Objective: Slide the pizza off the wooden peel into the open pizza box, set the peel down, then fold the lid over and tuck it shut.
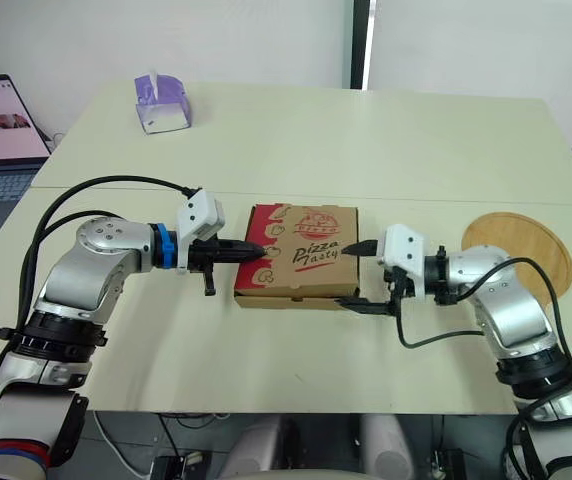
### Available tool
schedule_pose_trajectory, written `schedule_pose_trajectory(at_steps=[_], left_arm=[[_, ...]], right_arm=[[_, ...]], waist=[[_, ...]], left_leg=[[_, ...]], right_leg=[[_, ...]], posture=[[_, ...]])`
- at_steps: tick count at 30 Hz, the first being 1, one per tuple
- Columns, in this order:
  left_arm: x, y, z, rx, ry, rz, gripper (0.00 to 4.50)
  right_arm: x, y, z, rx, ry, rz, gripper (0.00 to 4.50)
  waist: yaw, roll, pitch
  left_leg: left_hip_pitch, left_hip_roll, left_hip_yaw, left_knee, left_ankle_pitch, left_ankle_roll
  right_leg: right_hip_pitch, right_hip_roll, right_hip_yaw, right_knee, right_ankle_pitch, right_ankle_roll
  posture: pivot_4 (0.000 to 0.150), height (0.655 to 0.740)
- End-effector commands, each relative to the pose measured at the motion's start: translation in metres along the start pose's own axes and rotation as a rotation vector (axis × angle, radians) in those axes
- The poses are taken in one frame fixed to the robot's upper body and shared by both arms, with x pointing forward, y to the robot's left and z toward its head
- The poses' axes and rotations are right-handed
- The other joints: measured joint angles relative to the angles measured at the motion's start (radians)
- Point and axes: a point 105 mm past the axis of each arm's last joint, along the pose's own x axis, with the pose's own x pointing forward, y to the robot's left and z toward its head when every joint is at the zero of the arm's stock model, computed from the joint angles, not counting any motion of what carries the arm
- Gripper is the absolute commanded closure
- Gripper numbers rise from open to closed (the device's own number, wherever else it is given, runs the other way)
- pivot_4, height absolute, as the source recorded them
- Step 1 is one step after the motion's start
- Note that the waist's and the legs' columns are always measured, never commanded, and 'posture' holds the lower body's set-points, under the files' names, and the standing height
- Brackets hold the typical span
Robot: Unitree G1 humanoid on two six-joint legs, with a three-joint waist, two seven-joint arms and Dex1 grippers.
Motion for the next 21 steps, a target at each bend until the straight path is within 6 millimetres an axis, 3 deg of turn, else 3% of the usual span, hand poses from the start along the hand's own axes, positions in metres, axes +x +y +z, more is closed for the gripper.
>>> schedule_pose_trajectory(at_steps=[1,8,13,17,21], left_arm=[[0.001,0.001,0.006,0.032,-0.006,-0.003,4.5],[0.003,0.001,0.006,0.034,-0.008,-0.006,4.5],[0.001,0.002,0.006,0.034,-0.004,-0.002,4.5],[0.002,0.0,0.005,0.032,-0.005,-0.002,4.5],[0.002,0.001,0.005,0.032,-0.004,-0.005,4.5]], right_arm=[[-0.008,-0.015,0.018,0.056,-0.079,-0.079,0.41],[-0.004,-0.027,0.014,0.175,-0.14,-0.162,2.7],[-0.027,-0.038,-0.002,0.18,-0.081,-0.236,4.39],[-0.039,-0.031,-0.02,0.151,0.035,-0.209,4.46],[-0.035,-0.016,-0.041,0.107,0.128,-0.143,4.46]], waist=[[0.0,0.0,0.0],[0.001,0.0,0.0],[0.001,0.0,0.0],[0.001,0.0,0.0],[0.001,0.0,0.0]], left_leg=[[0.0,0.0,0.0,0.0,-0.001,0.003],[0.0,0.0,0.0,0.001,-0.001,0.002],[0.0,0.0,0.0,0.001,-0.002,0.003],[0.0,0.0,0.0,0.001,-0.002,0.004],[0.0,0.0,0.001,0.001,-0.002,0.004]], right_leg=[[0.0,0.0,0.0,0.0,0.0,0.0],[0.0,0.0,0.0,0.0,0.0,0.0],[0.0,0.0,0.0,0.0,0.001,0.001],[0.0,0.0,0.0,0.0,0.001,0.001],[0.001,0.0,0.0,0.0,0.001,0.001]], posture=[[0.15,0.74],[0.15,0.74],[0.15,0.74],[0.15,0.74],[0.15,0.74]])
